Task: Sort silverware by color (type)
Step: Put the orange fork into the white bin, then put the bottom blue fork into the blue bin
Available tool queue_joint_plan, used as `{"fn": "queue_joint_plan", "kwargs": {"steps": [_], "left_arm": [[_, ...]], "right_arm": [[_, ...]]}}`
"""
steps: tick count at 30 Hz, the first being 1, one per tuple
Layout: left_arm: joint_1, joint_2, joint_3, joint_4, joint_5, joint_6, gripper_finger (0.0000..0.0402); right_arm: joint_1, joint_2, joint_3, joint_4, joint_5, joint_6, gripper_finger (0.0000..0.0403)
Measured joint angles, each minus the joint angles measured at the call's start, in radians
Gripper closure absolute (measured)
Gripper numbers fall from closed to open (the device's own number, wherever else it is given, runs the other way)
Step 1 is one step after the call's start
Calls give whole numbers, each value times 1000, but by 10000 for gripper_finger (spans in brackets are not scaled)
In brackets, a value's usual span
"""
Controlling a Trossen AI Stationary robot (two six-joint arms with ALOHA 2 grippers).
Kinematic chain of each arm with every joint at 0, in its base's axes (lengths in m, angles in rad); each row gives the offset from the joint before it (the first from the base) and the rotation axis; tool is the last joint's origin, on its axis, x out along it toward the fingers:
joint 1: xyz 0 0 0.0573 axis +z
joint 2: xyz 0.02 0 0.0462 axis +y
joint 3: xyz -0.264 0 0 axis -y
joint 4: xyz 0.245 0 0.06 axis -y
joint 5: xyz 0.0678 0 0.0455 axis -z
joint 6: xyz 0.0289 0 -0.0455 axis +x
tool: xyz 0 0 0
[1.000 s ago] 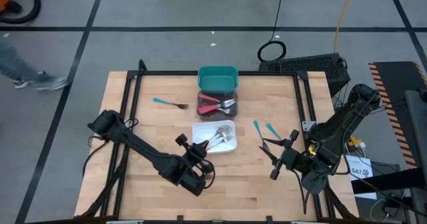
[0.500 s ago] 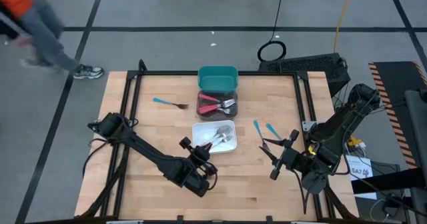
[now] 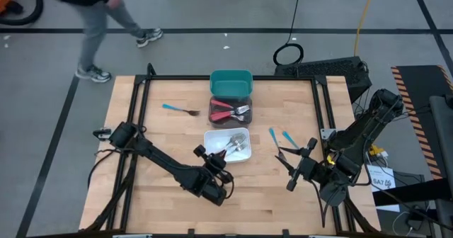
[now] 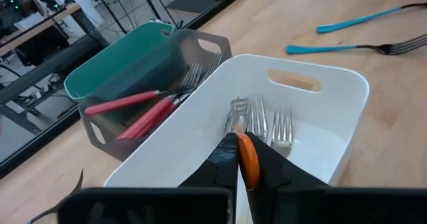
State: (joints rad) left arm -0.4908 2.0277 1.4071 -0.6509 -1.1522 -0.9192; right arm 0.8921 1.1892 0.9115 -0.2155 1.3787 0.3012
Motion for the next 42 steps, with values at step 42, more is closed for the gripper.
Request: {"fn": "queue_joint_plan", "kwargs": {"steps": [42], "left_arm": [[-293, -2, 143, -386, 256, -52, 284]], "right_arm": [[0, 0, 0, -3, -341, 85, 264]]}}
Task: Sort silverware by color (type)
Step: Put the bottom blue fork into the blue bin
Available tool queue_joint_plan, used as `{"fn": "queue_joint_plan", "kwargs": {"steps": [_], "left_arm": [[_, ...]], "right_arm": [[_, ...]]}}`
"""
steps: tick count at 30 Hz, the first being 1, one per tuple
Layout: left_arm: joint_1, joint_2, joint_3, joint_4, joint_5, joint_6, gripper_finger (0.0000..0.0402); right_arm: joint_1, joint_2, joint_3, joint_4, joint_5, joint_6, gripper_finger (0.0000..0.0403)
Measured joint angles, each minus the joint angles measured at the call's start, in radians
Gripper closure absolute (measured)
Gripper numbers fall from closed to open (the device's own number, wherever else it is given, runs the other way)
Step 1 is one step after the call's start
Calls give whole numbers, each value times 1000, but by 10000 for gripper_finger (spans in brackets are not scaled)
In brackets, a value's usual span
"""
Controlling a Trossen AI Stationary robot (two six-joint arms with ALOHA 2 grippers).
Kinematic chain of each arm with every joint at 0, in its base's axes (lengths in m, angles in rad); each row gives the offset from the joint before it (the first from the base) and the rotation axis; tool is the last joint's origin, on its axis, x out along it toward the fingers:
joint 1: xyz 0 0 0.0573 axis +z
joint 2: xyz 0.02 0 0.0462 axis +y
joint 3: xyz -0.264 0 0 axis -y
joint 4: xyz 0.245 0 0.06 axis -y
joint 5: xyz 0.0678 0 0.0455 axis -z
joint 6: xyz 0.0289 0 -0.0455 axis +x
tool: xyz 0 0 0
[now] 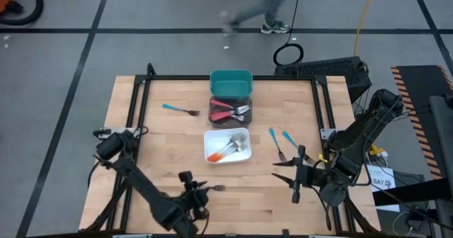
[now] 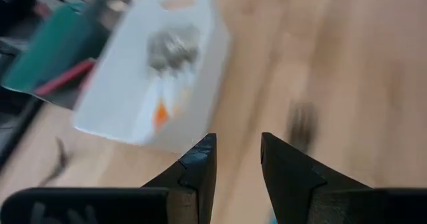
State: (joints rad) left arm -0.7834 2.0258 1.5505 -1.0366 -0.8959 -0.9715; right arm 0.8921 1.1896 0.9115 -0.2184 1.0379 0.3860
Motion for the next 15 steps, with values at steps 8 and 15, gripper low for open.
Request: {"fn": "queue_joint_plan", "kwargs": {"steps": [8, 15], "left_arm": [[-44, 0, 9, 11, 128, 43, 284], [-13, 16, -16, 20, 178, 45, 283]], "right_arm": [[0, 7, 0, 0, -22, 22, 264], [0, 30, 0, -1, -23, 21, 264]]}}
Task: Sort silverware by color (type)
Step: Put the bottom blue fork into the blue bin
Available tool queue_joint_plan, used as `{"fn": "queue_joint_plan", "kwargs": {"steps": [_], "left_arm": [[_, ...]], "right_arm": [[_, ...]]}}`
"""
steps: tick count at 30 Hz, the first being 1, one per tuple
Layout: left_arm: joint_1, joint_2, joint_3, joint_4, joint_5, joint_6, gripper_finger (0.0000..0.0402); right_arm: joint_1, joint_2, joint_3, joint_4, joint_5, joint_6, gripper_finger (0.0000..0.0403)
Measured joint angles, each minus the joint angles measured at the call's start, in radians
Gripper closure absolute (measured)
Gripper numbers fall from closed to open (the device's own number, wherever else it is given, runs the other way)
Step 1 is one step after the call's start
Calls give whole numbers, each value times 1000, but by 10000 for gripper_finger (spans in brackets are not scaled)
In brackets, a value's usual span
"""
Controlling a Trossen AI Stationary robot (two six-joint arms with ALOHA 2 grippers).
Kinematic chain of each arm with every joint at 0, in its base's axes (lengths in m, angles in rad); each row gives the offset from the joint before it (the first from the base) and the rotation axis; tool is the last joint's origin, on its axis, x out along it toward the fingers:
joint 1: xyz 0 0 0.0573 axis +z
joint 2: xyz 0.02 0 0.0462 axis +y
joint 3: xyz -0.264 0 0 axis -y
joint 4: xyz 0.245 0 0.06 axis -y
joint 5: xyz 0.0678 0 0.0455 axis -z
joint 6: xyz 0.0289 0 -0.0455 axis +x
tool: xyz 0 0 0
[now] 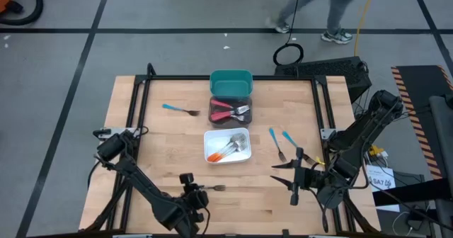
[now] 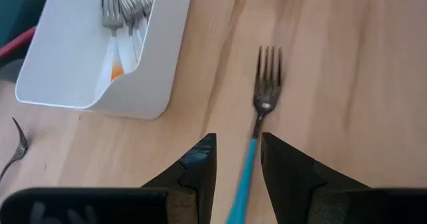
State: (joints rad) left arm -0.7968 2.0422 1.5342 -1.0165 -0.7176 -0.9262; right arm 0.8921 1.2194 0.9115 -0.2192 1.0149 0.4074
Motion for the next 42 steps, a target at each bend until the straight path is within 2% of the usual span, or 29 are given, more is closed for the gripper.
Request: {"fn": "queue_joint_plan", "kwargs": {"steps": [6, 9, 17, 24, 30, 34, 42], "left_arm": [[10, -2, -69, 42, -6, 187, 283], [28, -15, -123, 49, 28, 201, 283], [56, -57, -247, 429, 208, 382, 284], [123, -57, -313, 549, 220, 359, 284], [143, -65, -313, 556, 222, 328, 284], [166, -108, -312, 542, 286, 285, 284], [180, -147, -334, 502, 301, 349, 284]], "right_arm": [[0, 2, 0, 2, -45, -3, 264], [0, 2, 0, 2, -53, -7, 264], [0, 2, 0, 0, -53, -53, 264], [0, 2, 0, -3, -53, -54, 264], [0, 2, 0, -3, -53, -64, 264], [0, 2, 0, -4, -53, -62, 264], [0, 2, 0, -9, -53, -61, 264]]}}
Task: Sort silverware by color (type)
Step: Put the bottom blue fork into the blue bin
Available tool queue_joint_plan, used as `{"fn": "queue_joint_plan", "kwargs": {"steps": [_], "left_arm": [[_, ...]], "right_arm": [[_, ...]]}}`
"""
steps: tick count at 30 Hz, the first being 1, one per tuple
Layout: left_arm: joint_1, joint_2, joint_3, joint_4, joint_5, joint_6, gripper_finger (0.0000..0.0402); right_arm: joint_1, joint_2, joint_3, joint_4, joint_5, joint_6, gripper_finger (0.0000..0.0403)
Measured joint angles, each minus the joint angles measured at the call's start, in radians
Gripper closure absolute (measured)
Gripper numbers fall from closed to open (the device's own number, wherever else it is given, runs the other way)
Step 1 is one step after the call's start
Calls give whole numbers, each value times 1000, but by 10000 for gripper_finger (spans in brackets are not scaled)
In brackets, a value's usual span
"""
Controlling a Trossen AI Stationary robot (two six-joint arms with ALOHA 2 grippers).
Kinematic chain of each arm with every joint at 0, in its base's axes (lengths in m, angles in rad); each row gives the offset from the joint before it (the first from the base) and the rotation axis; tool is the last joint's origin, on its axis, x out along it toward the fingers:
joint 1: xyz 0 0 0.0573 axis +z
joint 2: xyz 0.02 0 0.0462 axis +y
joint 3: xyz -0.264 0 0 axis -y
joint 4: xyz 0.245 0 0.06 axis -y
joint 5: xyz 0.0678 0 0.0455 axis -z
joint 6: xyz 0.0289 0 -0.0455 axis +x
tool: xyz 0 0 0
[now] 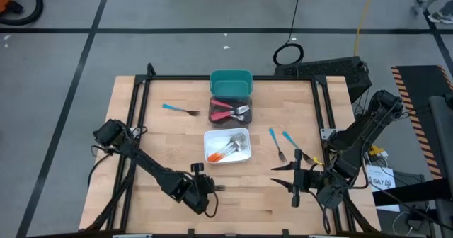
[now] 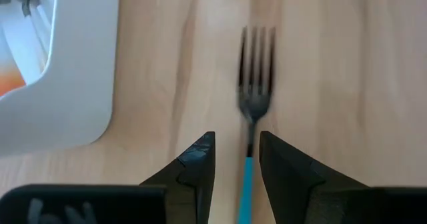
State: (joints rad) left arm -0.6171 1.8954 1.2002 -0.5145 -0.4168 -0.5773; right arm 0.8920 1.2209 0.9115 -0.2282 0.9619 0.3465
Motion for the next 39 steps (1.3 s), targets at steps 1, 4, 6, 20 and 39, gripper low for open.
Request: {"fn": "queue_joint_plan", "kwargs": {"steps": [1, 4, 6, 20, 39], "left_arm": [[1, 0, -16, 22, 0, -3, 284], [1, 0, -89, 138, 0, -4, 284], [-3, -1, -129, 215, 3, -5, 284], [-7, -10, -265, 415, 8, -106, 284], [-4, -8, -267, 362, -30, -113, 397]], "right_arm": [[0, 0, 0, -3, 0, 0, 264], [0, 0, 0, -3, 0, 0, 264], [0, 0, 0, -3, 0, 0, 264], [0, 0, 0, -9, 0, 0, 264], [0, 0, 0, -9, 0, 8, 264]]}}
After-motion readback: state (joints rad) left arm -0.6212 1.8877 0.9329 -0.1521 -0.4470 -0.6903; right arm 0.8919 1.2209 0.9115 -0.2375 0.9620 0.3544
